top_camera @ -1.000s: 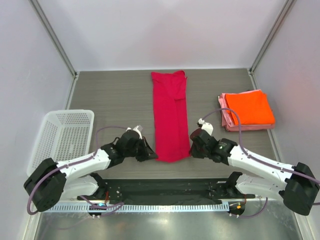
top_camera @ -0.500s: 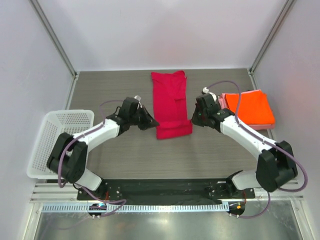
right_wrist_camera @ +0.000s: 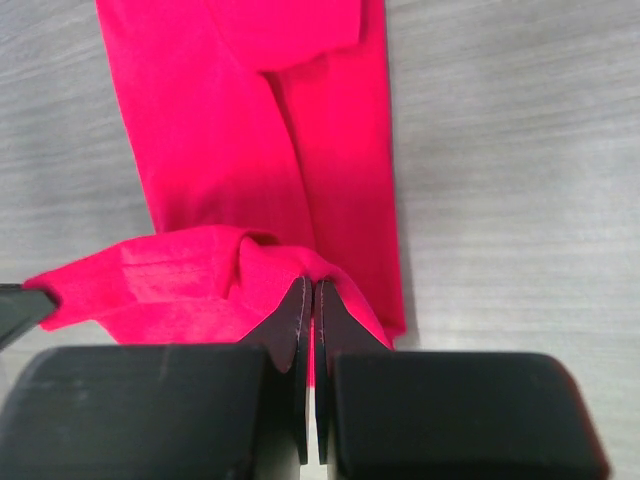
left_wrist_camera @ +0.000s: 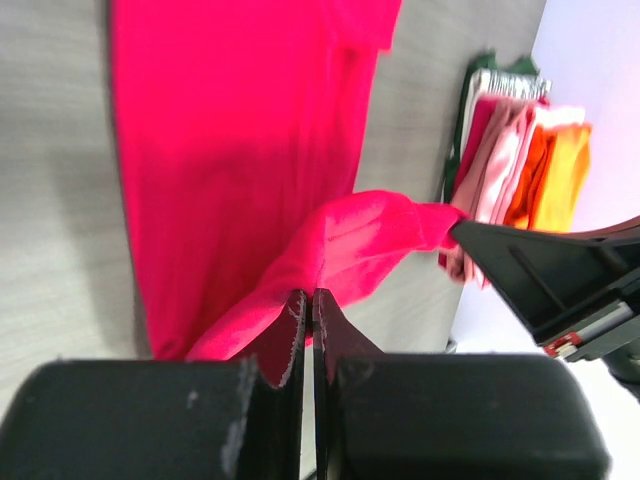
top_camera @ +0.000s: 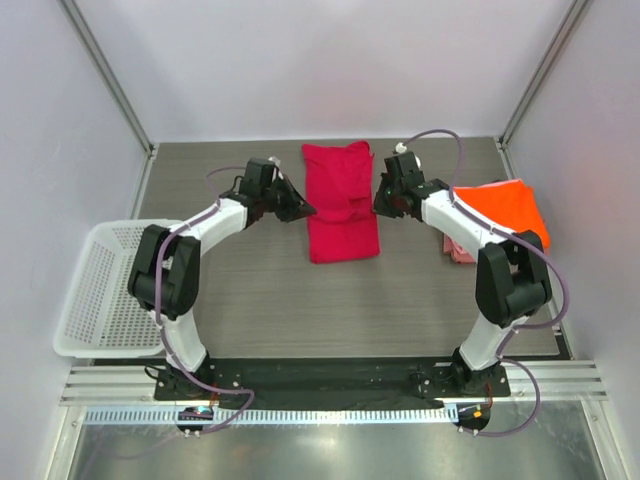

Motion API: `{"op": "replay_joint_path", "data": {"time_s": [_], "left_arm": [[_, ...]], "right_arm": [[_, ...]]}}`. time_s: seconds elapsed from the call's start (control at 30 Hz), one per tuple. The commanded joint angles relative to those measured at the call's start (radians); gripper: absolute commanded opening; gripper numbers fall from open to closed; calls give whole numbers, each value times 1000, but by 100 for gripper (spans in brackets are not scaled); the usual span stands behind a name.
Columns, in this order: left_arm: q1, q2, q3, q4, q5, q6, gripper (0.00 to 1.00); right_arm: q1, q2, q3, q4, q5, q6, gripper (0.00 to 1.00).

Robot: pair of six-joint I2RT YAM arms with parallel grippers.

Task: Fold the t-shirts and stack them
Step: Fold the tshirt

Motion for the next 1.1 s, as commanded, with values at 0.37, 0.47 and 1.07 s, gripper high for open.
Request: {"op": "replay_joint_path", "data": {"time_s": [0.37, 0.47, 1.07], "left_arm": [[84, 215, 282, -36, 72, 33, 0], [94, 263, 323, -33, 72, 25, 0], [94, 369, 474, -119, 70, 75, 95]], "right_arm": [[-53, 210, 236, 30, -70, -18, 1], [-60, 253, 270, 29, -67, -18, 1], [-96, 291, 341, 59, -93, -12, 68]]}}
